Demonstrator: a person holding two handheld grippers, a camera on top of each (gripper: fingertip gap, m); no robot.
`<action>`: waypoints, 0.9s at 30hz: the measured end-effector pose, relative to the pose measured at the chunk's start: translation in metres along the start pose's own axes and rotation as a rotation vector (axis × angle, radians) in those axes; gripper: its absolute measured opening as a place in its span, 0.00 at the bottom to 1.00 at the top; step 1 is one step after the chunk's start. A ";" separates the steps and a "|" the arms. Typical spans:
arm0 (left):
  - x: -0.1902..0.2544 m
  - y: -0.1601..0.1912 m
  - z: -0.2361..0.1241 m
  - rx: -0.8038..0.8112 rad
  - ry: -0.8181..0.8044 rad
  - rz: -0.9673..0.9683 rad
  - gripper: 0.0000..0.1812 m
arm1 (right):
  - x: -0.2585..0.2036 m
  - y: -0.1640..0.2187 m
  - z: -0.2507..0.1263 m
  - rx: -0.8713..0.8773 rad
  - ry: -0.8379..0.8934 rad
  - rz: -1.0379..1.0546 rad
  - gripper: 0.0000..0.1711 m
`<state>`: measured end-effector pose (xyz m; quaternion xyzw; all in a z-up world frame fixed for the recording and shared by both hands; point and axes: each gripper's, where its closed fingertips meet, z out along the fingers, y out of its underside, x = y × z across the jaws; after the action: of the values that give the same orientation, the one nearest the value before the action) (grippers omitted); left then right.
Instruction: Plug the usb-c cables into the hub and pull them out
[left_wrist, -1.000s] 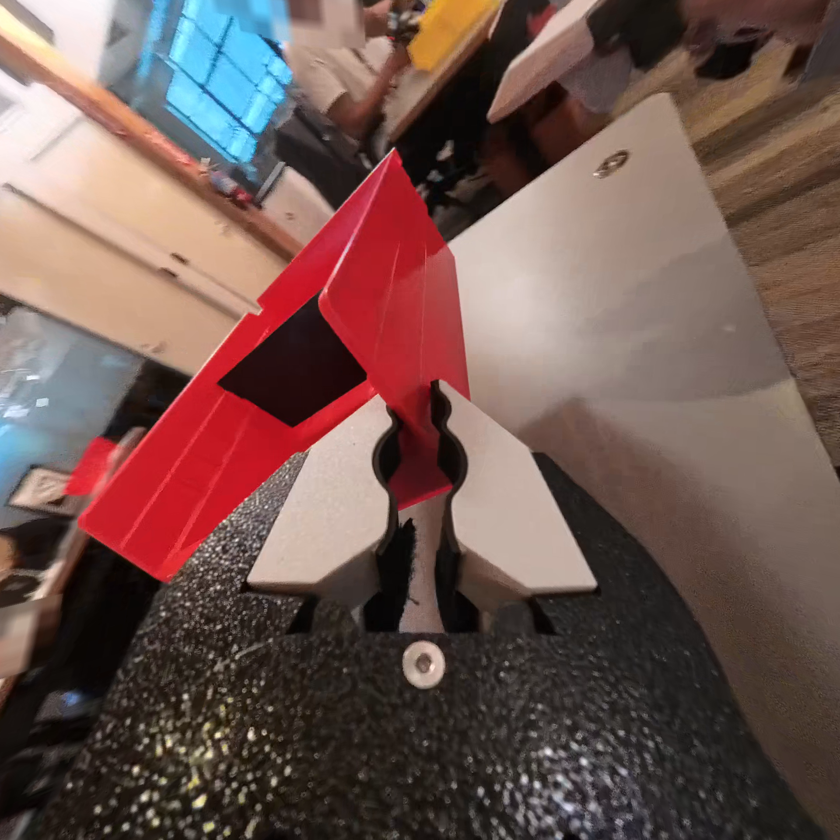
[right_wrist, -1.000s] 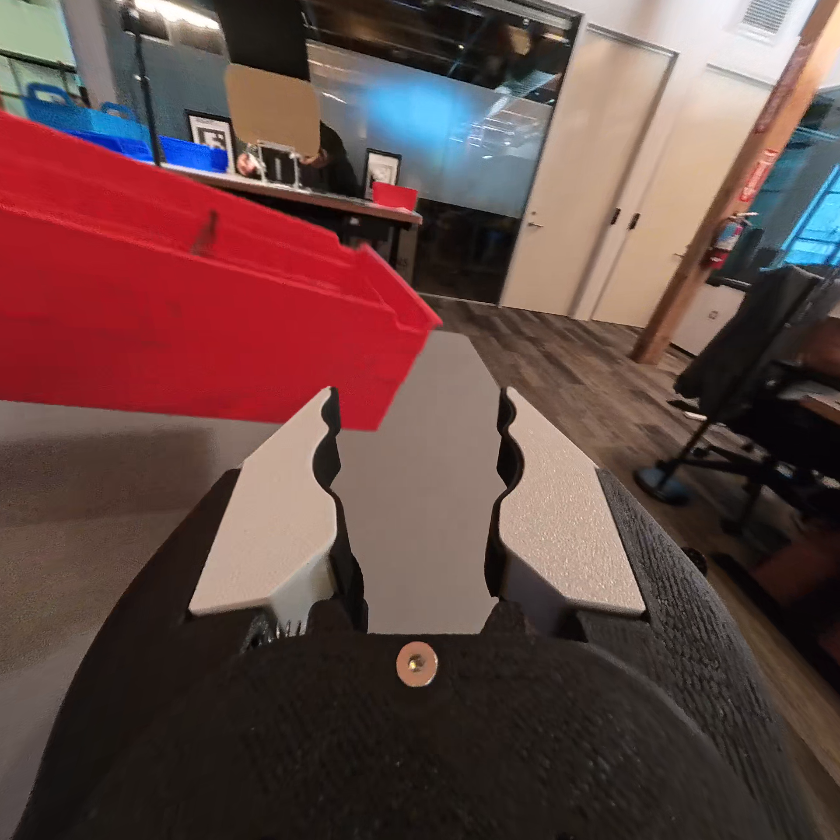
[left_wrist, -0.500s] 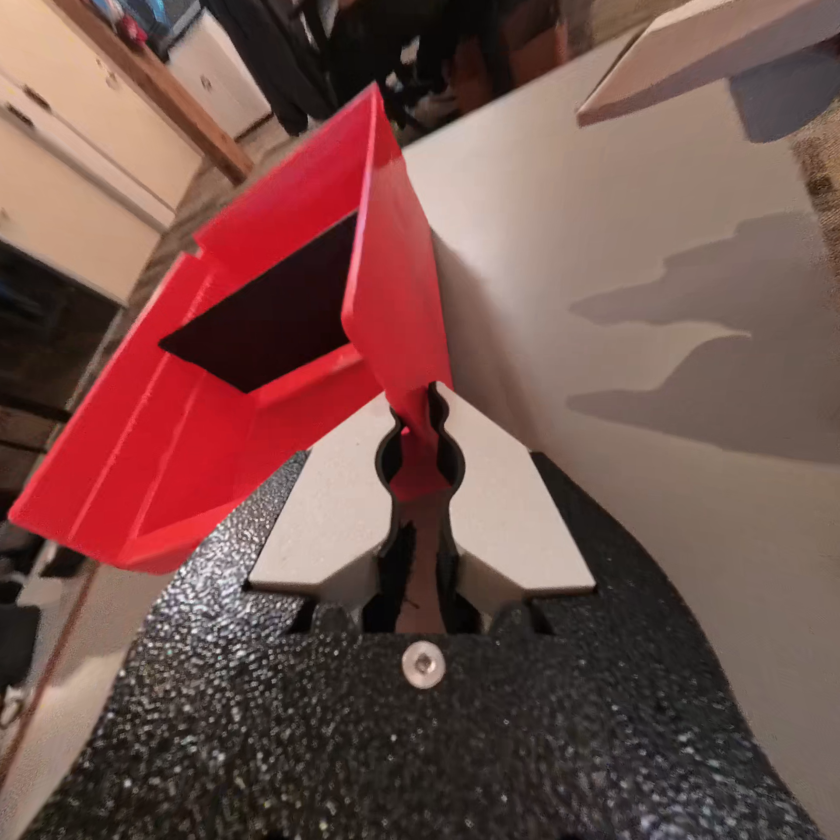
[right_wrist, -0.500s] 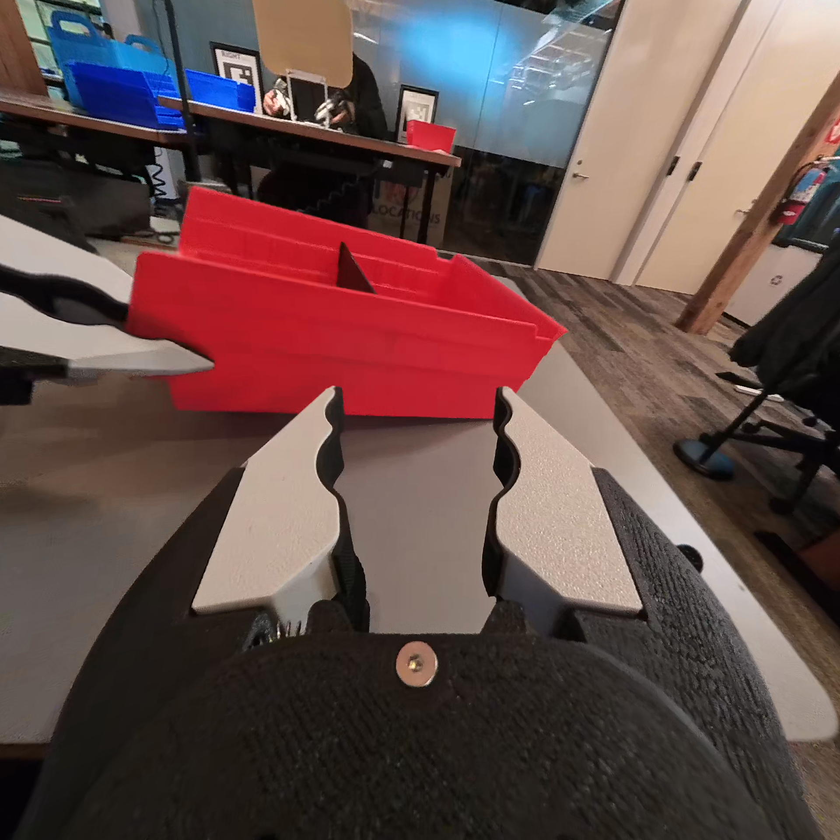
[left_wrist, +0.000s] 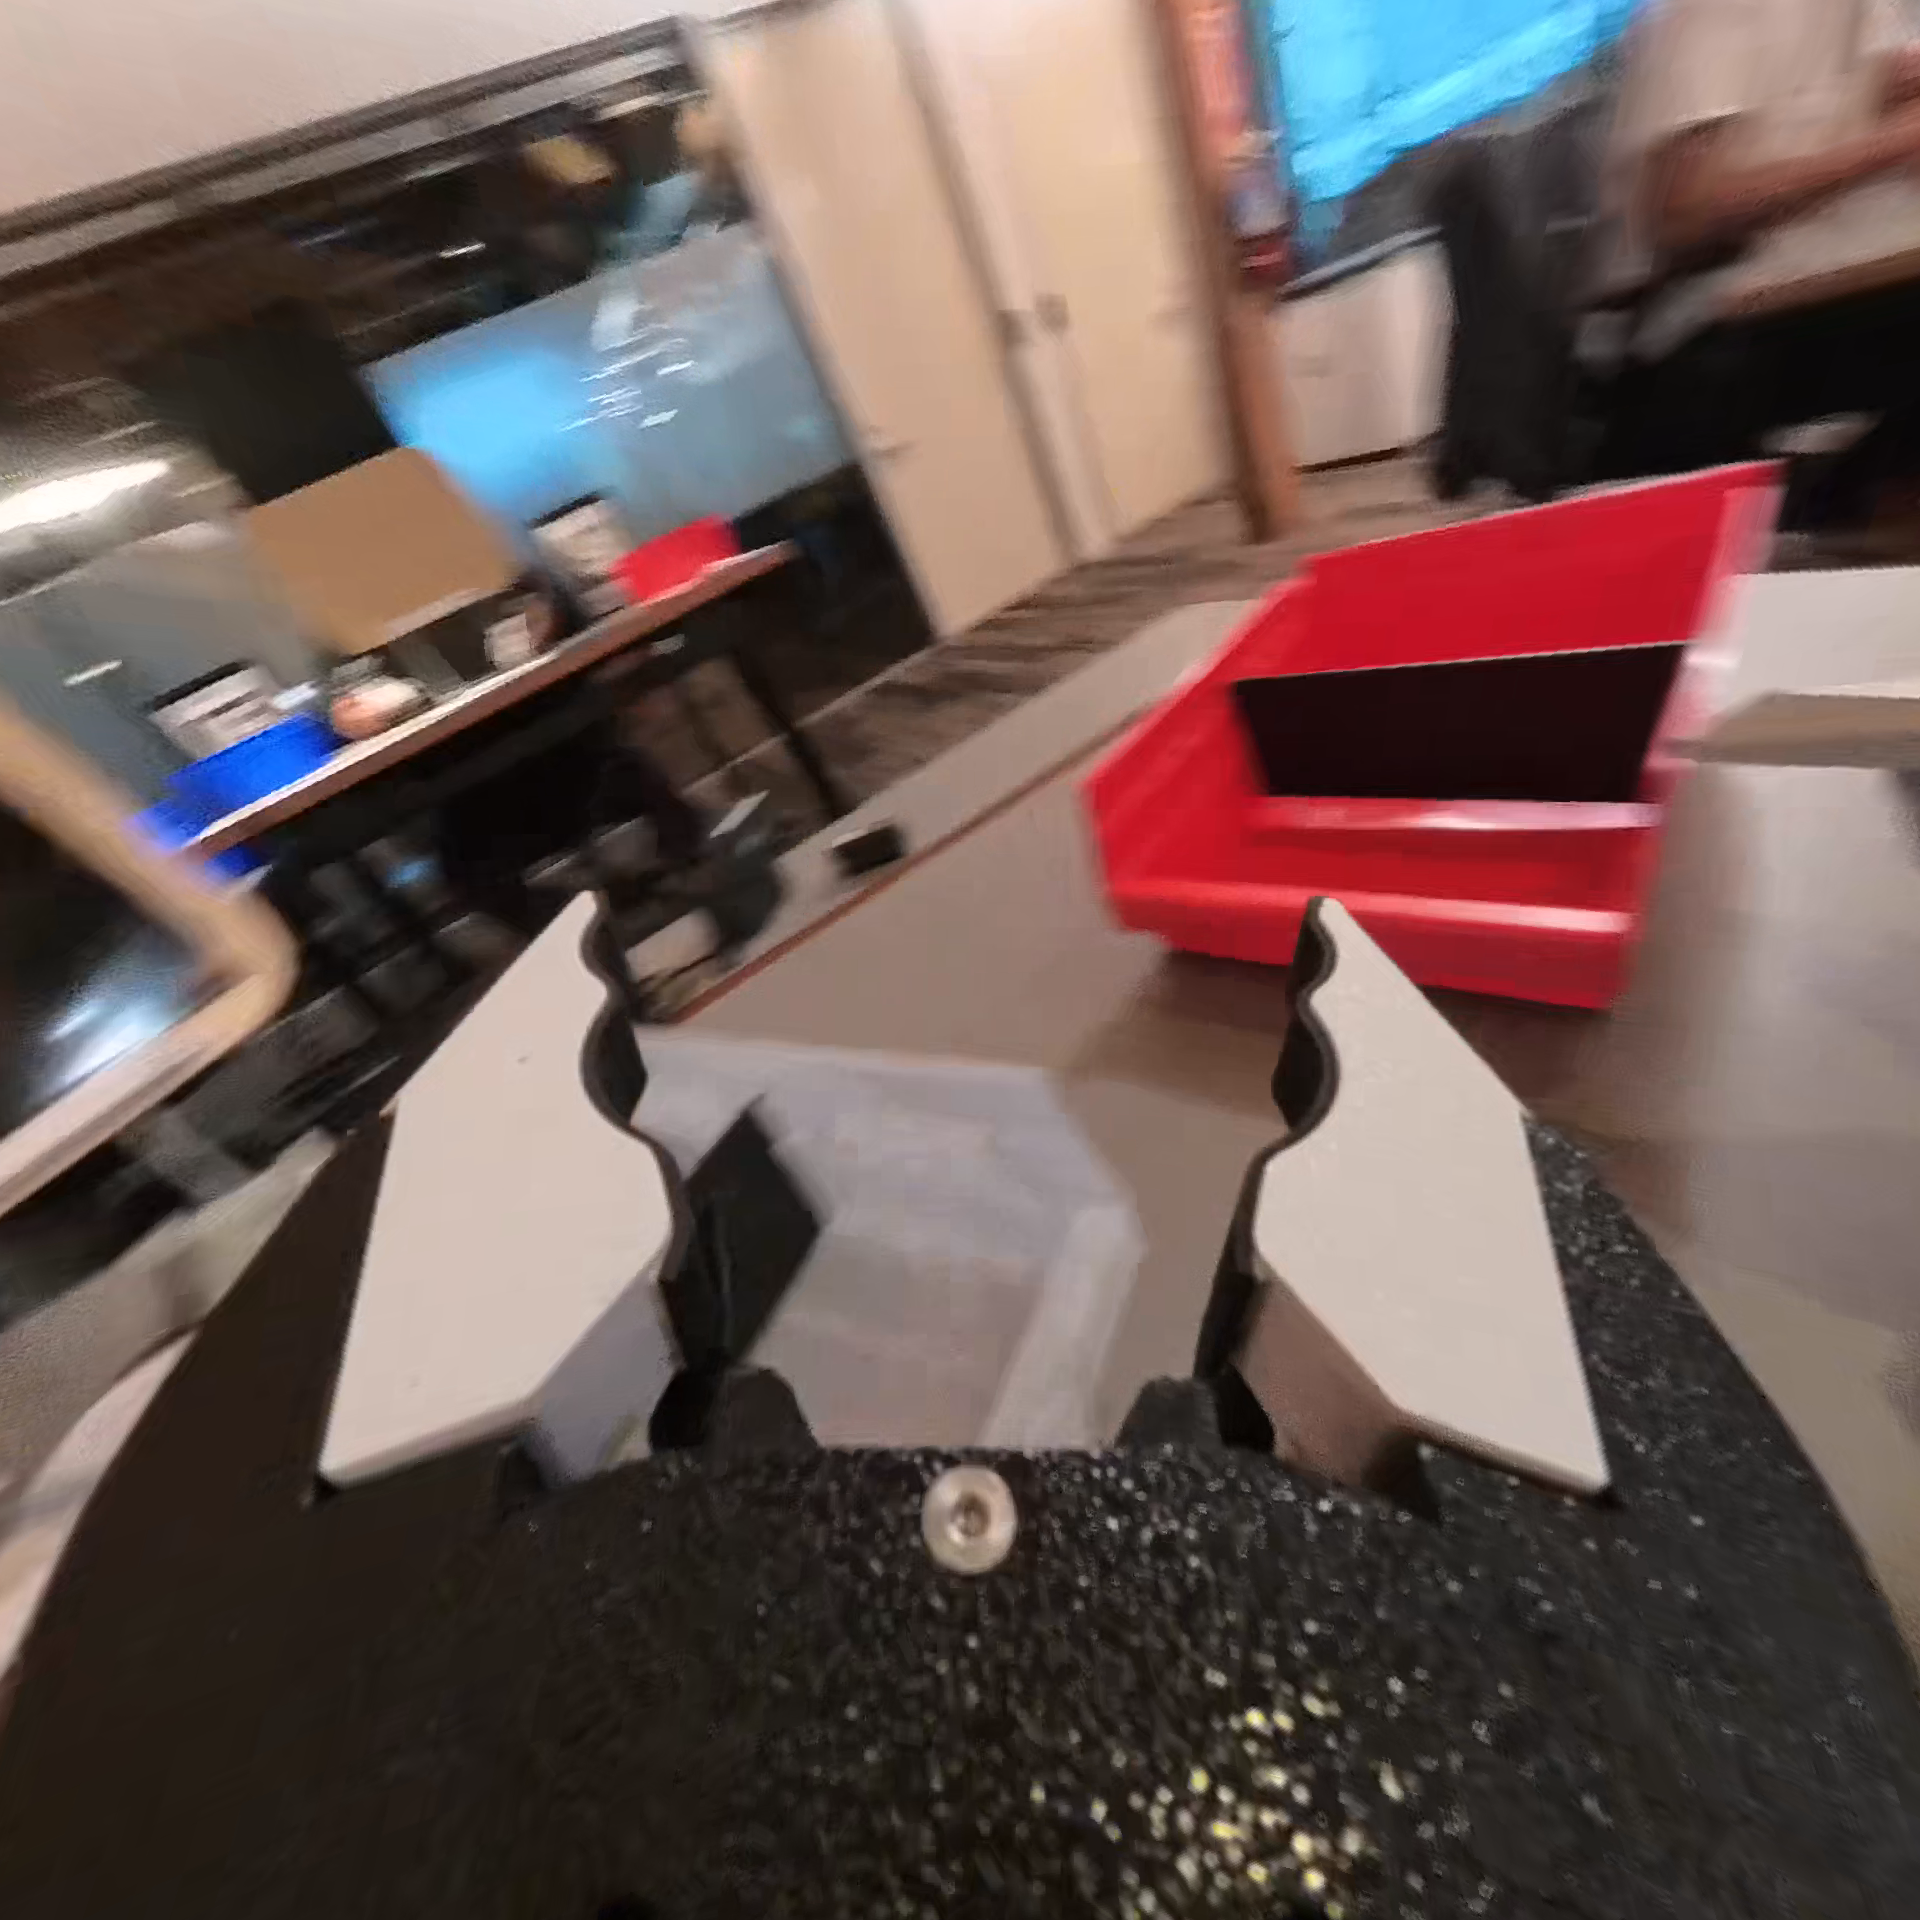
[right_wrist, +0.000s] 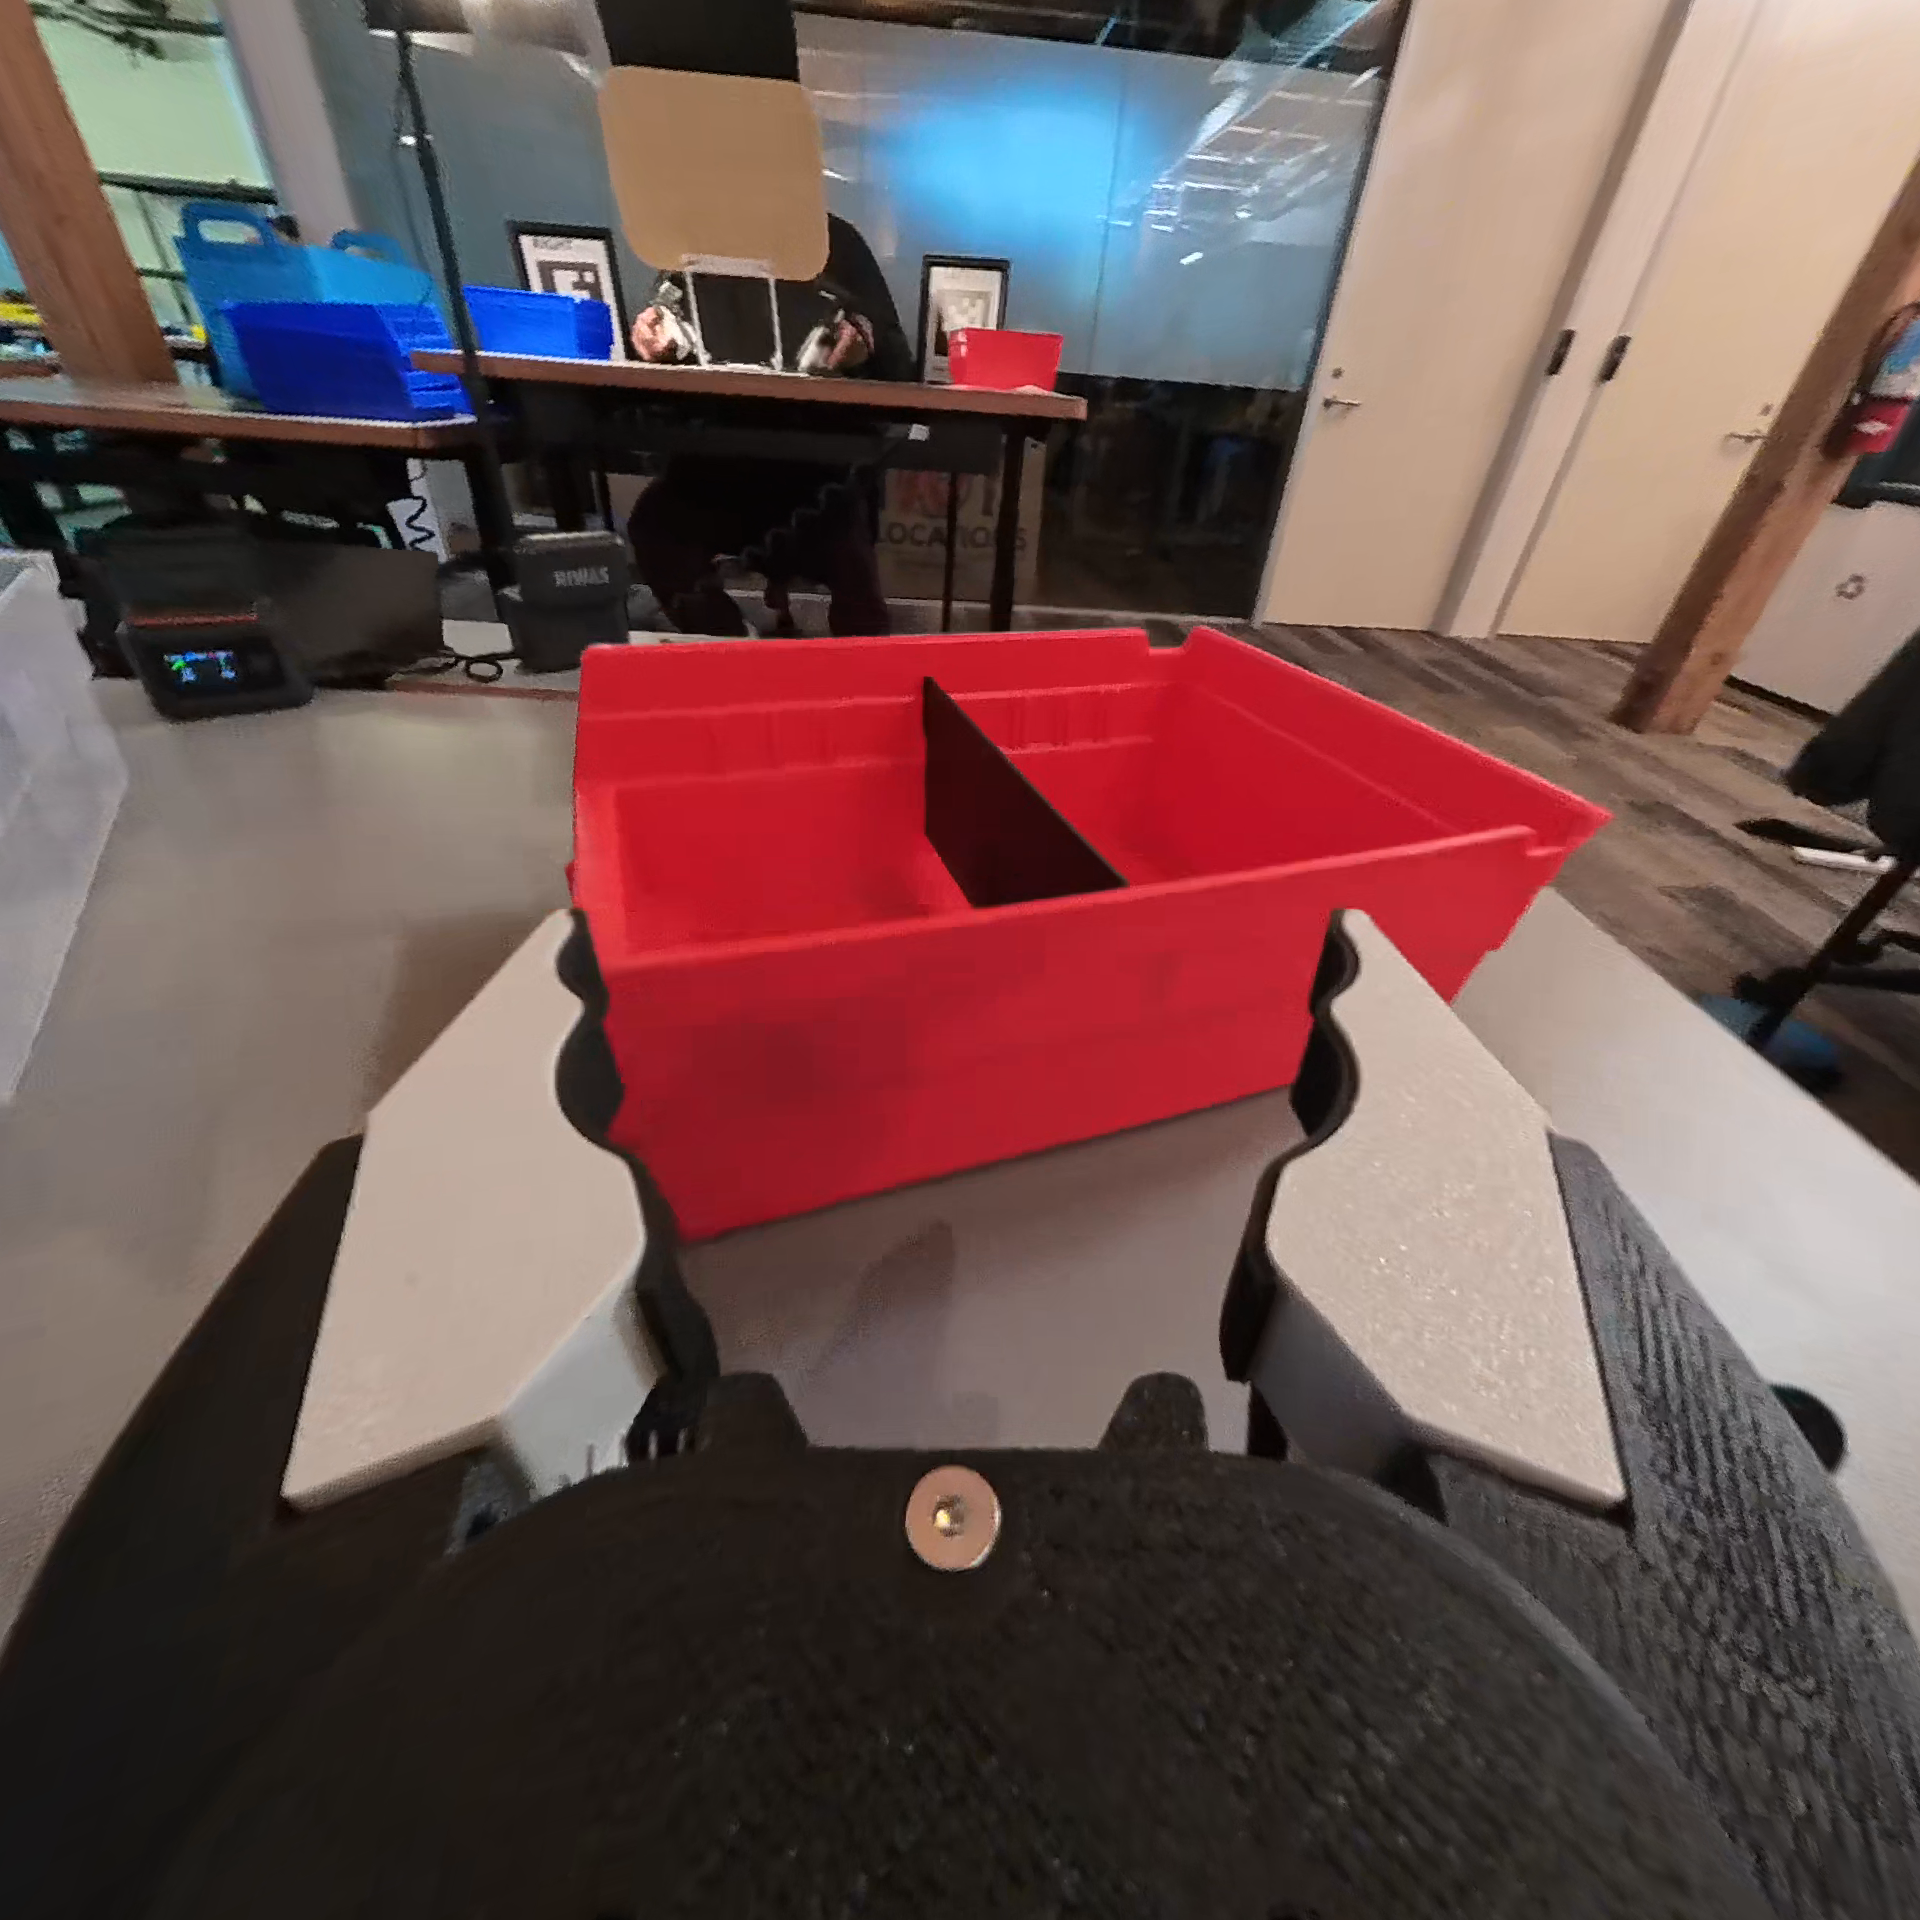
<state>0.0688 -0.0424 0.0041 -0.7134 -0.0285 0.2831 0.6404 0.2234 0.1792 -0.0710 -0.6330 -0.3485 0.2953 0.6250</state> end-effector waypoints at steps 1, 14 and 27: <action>-0.029 0.009 -0.016 -0.029 -0.106 -0.016 0.68 | -0.007 -0.001 0.007 -0.006 0.004 0.018 0.81; -0.118 0.162 -0.078 -0.482 -0.354 -0.140 0.54 | -0.007 0.028 0.027 -0.154 0.131 0.060 0.61; -0.197 0.210 -0.145 -0.568 -0.417 -0.327 0.03 | 0.099 0.058 -0.009 -0.410 0.127 -0.002 0.03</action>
<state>-0.1001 -0.2889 -0.1157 -0.7753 -0.3487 0.2973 0.4346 0.2923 0.2558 -0.1224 -0.7640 -0.3619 0.1772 0.5039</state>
